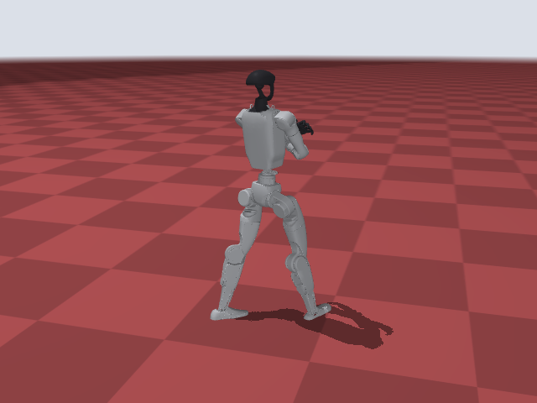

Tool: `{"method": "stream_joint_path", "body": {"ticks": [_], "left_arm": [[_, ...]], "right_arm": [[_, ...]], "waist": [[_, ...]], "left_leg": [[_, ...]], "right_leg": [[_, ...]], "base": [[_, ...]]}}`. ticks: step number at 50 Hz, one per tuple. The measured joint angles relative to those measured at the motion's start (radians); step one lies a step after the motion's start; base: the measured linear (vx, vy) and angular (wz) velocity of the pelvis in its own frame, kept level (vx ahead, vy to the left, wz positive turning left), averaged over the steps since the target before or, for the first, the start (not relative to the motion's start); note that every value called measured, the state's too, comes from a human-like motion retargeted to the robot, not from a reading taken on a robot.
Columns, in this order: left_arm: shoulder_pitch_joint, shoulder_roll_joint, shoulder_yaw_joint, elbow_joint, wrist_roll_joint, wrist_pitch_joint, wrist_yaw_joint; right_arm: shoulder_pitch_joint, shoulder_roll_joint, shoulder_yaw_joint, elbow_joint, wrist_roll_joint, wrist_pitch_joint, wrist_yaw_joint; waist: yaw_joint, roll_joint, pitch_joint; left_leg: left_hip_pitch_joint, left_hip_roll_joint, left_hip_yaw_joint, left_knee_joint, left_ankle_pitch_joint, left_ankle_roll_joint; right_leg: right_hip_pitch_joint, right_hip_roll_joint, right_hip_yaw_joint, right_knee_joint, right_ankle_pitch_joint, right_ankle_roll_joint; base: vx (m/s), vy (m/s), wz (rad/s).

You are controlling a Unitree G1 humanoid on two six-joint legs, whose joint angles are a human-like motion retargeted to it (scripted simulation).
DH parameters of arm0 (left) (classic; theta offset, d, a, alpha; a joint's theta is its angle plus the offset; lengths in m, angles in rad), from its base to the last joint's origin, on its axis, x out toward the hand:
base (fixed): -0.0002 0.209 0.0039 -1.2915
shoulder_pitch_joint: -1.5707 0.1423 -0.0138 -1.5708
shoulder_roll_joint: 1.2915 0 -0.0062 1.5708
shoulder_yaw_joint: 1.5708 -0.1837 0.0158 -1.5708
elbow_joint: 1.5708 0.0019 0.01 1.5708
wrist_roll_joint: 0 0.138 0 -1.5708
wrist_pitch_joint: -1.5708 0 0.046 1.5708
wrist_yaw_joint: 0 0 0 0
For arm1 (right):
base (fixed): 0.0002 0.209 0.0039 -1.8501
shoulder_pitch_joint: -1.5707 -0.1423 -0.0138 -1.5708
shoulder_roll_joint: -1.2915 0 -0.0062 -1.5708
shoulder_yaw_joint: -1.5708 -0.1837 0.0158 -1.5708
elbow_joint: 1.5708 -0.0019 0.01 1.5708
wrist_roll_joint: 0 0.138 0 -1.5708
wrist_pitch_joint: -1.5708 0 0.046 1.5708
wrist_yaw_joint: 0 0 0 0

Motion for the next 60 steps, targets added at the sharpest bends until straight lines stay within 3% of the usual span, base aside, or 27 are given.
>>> {"method": "stream_joint_path", "body": {"ticks": [5,10,14,17,19,21,24,32,35,38,45,48,55,60], "left_arm": [[0.006,-0.008,0.009,0.009,-0.007,0.01,-0.009],[0.03,-0.023,0.021,0.026,0.016,0.03,-0.027],[0.049,-0.029,0.024,0.031,0.042,0.059,-0.041],[0.057,-0.02,0.024,0.024,0.052,0.071,-0.055],[0.061,-0.015,0.023,0.018,0.049,0.07,-0.065],[0.066,-0.012,0.019,0.013,0.043,0.066,-0.072],[0.053,-0.006,0.025,0.005,0.031,0.074,-0.066],[0.014,0.014,0.046,-0.018,0.012,0.099,-0.038],[0.018,0.01,0.045,-0.016,0.008,0.079,-0.054],[0.023,0.006,0.04,-0.01,0.008,0.06,-0.067],[0.017,0.006,0.034,-0.004,-0.017,0.051,-0.067],[0.023,0.004,0.032,-0.005,-0.025,0.048,-0.076],[0.039,-0.005,0.025,-0.006,-0.021,0.048,-0.079],[0.035,-0.004,0.024,-0.01,-0.004,0.062,-0.061]], "right_arm": [[0.009,-0.009,-0.006,-0.001,0.022,0.014,0.026],[0.031,-0.019,0.001,-0.006,0.074,0.006,0.017],[0.048,-0.023,0.005,-0.01,0.105,0.009,-0.013],[0.052,-0.012,0.014,-0.005,0.101,0.012,-0.028],[0.055,-0.007,0.015,-0.002,0.105,0.013,-0.028],[0.06,-0.004,0.013,-0.001,0.107,0.015,-0.025],[0.05,-0.006,0.01,0.002,0.095,0.024,-0.029],[0.012,0.003,0.011,0.01,0.029,0.014,-0.052],[0.016,0.002,0.015,0.011,0.029,-0.007,-0.046],[0.023,0.003,0.018,0.014,0.038,-0.021,-0.04],[0.033,0.003,0.009,0.018,0.049,-0.022,-0.047],[0.041,-0.002,0.006,0.014,0.048,-0.025,-0.04],[0.05,-0.023,-0.004,-0.004,0.009,-0.017,-0.016],[0.044,-0.033,-0.01,-0.015,0.019,-0.008,-0.02]], "waist": [[0.02,-0.014,-0.042],[0.039,-0.042,-0.099],[0.024,-0.082,-0.183],[0.003,-0.101,-0.221],[0.007,-0.11,-0.232],[0.023,-0.12,-0.236],[0.067,-0.113,-0.22],[0.157,-0.017,-0.109],[0.178,0.006,-0.077],[0.194,0.0,-0.058],[0.21,-0.018,-0.073],[0.193,-0.004,-0.089],[0.13,0.045,-0.147],[0.074,0.07,-0.135]], "left_leg": [[0.019,-0.007,-0.102,0.028,0.081,-0.006],[-0.05,-0.07,-0.106,0.195,0.193,-0.054],[-0.329,-0.145,0.163,0.577,0.24,-0.045],[-0.518,-0.086,0.46,0.775,0.219,0.044],[-0.577,-0.037,0.623,0.813,0.149,0.109],[-0.6,-0.021,0.729,0.778,0.073,0.147],[-0.607,-0.024,0.811,0.613,0.019,0.15],[-0.544,0.038,0.976,0.027,0.195,0.049],[-0.547,0.057,0.992,-0.093,0.228,-0.007],[-0.583,0.074,0.966,-0.093,0.197,-0.04],[-0.545,0.101,0.916,-0.093,0.241,-0.047],[-0.486,0.116,0.898,-0.093,0.25,-0.042],[-0.41,0.16,0.831,-0.057,0.15,-0.015],[-0.369,0.163,0.786,-0.015,0.085,-0.019]], "right_leg": [[0.064,-0.023,-0.016,0.0,0.059,-0.022],[0.123,-0.059,-0.07,0.004,-0.004,-0.034],[0.108,-0.106,-0.124,0.019,-0.039,-0.03],[0.101,-0.13,-0.174,0.046,-0.075,-0.022],[0.107,-0.14,-0.196,0.065,-0.1,-0.014],[0.118,-0.145,-0.209,0.082,-0.123,-0.012],[0.127,-0.13,-0.21,0.109,-0.153,-0.03],[0.242,-0.007,-0.226,0.127,-0.228,-0.094],[0.307,0.025,-0.226,0.113,-0.244,-0.098],[0.359,0.027,-0.219,0.104,-0.254,-0.096],[0.421,0.033,-0.18,0.163,-0.241,-0.117],[0.418,0.042,-0.167,0.273,-0.165,-0.143],[0.109,0.055,-0.141,0.876,0.103,-0.169],[-0.083,0.057,-0.167,1.033,0.024,-0.192]], "base": [[0.48,-0.28,0.88],[0.47,-0.31,0.66],[0.39,-0.28,0.97],[0.34,-0.24,1.03],[0.34,-0.21,0.66],[0.34,-0.18,0.33],[0.34,-0.13,-0.08],[0.35,-0.06,-0.22],[0.42,0.0,-0.26],[0.46,0.04,-0.29],[0.54,0.12,-0.27],[0.6,0.2,-0.01],[0.53,0.22,0.17],[0.44,0.17,0.43]]}}
